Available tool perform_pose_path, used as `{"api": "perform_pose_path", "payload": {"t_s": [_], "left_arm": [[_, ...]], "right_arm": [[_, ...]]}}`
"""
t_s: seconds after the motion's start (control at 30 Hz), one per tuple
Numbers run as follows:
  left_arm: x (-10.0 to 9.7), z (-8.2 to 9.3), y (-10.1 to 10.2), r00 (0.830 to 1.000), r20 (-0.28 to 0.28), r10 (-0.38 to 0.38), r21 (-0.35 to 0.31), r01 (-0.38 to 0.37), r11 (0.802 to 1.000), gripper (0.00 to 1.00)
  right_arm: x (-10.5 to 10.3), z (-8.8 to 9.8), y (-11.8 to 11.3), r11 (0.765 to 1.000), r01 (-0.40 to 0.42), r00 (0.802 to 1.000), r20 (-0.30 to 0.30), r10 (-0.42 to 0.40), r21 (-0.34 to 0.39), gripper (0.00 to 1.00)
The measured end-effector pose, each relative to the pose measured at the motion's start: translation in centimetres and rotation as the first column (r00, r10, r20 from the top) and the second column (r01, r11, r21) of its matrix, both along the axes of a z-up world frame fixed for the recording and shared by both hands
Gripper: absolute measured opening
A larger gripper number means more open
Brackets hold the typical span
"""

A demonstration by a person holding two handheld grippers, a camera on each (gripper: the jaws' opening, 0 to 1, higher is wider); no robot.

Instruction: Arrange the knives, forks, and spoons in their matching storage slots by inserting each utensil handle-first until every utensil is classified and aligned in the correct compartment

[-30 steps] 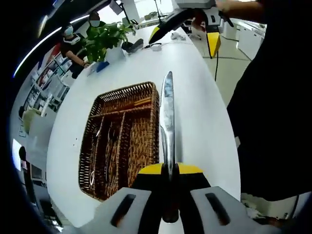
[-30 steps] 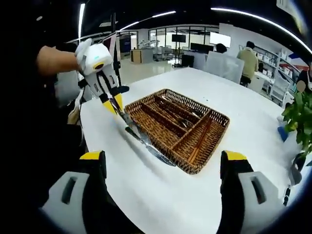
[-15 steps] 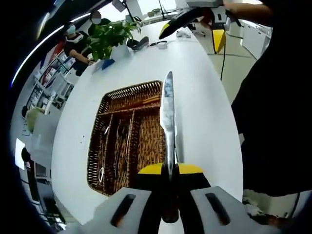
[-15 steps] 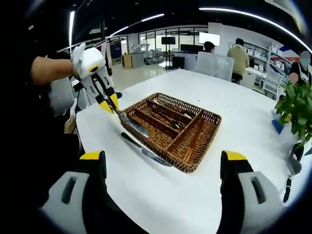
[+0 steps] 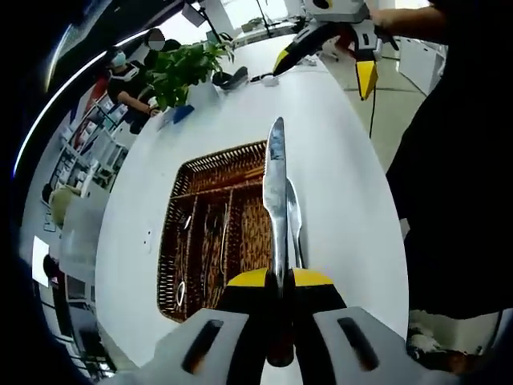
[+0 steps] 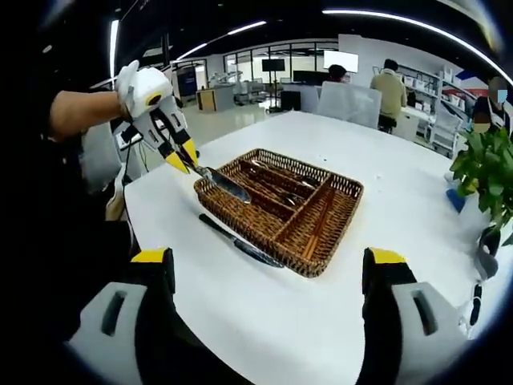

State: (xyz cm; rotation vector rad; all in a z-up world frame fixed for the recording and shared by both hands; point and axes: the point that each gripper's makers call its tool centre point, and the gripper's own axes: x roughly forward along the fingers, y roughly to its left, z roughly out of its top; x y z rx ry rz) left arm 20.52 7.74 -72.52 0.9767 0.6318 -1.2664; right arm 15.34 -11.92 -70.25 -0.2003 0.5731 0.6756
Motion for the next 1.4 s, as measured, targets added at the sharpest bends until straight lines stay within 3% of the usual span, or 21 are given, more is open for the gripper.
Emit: {"api": "perform_pose_path", "payload": {"t_s": [0.93,1.4], "left_arm": [[3.0,-0.2,-0.1,1.0,0.004,-0.001,-0.01,0.001,1.0,0.05],[5.4,0.0,0.4,1.0,0.018,0.002,-0.008,-0.002,1.0,0.05]], "right_arm": [[0.1,0.4,-0.7,0.999,0.035,0.999,-0.004,-0.035,0.004,1.0],[1.7,2.2,-0.9,0.998,0.056,0.997,0.061,-0.057,0.009,1.0]]}}
